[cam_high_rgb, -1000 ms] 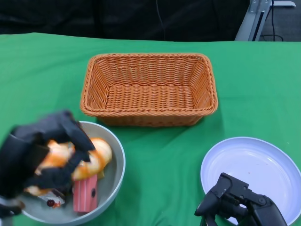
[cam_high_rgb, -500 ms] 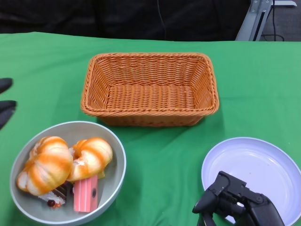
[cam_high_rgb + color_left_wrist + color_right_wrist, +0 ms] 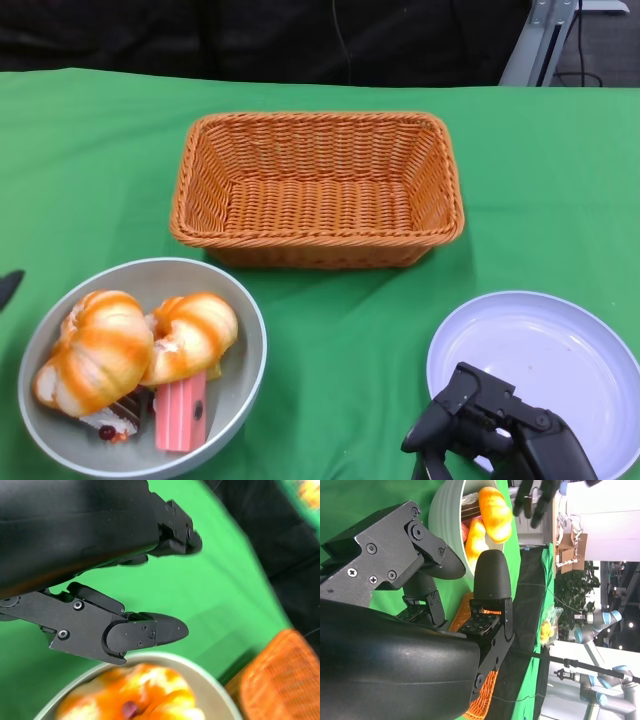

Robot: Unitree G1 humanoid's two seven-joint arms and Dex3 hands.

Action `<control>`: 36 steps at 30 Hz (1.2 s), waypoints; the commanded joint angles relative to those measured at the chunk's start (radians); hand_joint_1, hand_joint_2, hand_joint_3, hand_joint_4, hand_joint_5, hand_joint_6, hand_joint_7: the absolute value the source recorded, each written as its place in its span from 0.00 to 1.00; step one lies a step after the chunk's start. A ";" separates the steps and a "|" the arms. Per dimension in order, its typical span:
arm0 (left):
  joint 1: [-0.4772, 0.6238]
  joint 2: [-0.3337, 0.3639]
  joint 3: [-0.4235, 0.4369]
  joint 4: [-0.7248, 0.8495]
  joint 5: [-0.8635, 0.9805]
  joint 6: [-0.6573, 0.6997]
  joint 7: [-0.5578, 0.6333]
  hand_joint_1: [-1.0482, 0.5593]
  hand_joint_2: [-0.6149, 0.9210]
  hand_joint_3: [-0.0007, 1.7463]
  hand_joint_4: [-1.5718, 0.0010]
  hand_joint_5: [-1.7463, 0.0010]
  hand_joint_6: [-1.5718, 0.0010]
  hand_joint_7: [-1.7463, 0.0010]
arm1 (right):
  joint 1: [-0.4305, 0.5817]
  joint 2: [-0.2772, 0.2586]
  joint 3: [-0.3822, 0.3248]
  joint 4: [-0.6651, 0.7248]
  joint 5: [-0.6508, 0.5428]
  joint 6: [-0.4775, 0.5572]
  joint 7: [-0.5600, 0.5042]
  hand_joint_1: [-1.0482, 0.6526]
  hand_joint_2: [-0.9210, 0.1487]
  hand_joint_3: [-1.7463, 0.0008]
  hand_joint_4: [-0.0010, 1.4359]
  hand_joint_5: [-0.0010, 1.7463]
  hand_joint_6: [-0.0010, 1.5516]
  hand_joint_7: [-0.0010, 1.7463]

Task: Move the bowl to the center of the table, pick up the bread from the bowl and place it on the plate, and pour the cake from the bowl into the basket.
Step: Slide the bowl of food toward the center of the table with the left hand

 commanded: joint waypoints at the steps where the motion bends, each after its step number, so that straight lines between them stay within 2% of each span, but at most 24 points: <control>1: -0.042 0.054 -0.024 0.043 -0.009 0.106 -0.073 0.27 1.00 0.36 1.00 1.00 1.00 1.00 | -0.007 0.006 -0.006 0.009 0.013 -0.013 -0.006 0.57 0.42 0.28 0.47 0.94 0.42 0.81; 7: -0.111 0.047 -0.006 0.116 -0.076 0.268 -0.128 0.25 1.00 0.36 1.00 1.00 1.00 1.00 | -0.021 0.009 -0.002 0.014 0.008 -0.007 -0.009 0.57 0.42 0.29 0.47 0.94 0.42 0.81; 10: -0.135 0.064 -0.030 0.136 -0.075 0.322 -0.148 0.24 1.00 0.35 1.00 1.00 1.00 1.00 | -0.029 0.012 0.001 0.020 -0.003 -0.010 -0.017 0.58 0.41 0.30 0.47 0.94 0.42 0.81; 12: -0.149 0.051 -0.002 0.126 -0.106 0.397 -0.139 0.24 1.00 0.34 1.00 1.00 1.00 1.00 | -0.032 0.014 0.005 0.020 -0.005 -0.006 -0.021 0.57 0.41 0.30 0.48 0.93 0.43 0.81; 16: -0.147 0.012 0.059 0.063 -0.186 0.521 -0.119 0.26 1.00 0.29 1.00 1.00 1.00 1.00 | -0.034 0.017 0.010 0.019 0.001 -0.003 -0.021 0.57 0.39 0.32 0.48 0.93 0.43 0.80; 19: -0.128 0.006 0.056 0.003 -0.217 0.579 -0.124 0.25 1.00 0.26 1.00 1.00 1.00 1.00 | -0.038 0.016 0.010 0.025 -0.003 -0.014 -0.021 0.57 0.39 0.32 0.48 0.93 0.43 0.80; 25: -0.085 0.021 0.016 -0.135 -0.305 0.755 -0.200 0.23 1.00 0.27 1.00 1.00 1.00 1.00 | -0.035 0.013 0.009 0.024 0.001 -0.020 -0.017 0.57 0.42 0.28 0.48 0.93 0.43 0.80; 36: -0.041 0.039 0.008 -0.277 -0.428 0.918 -0.254 0.22 1.00 0.30 1.00 1.00 1.00 1.00 | -0.034 0.017 0.010 0.020 0.004 -0.013 -0.020 0.57 0.42 0.29 0.48 0.93 0.43 0.80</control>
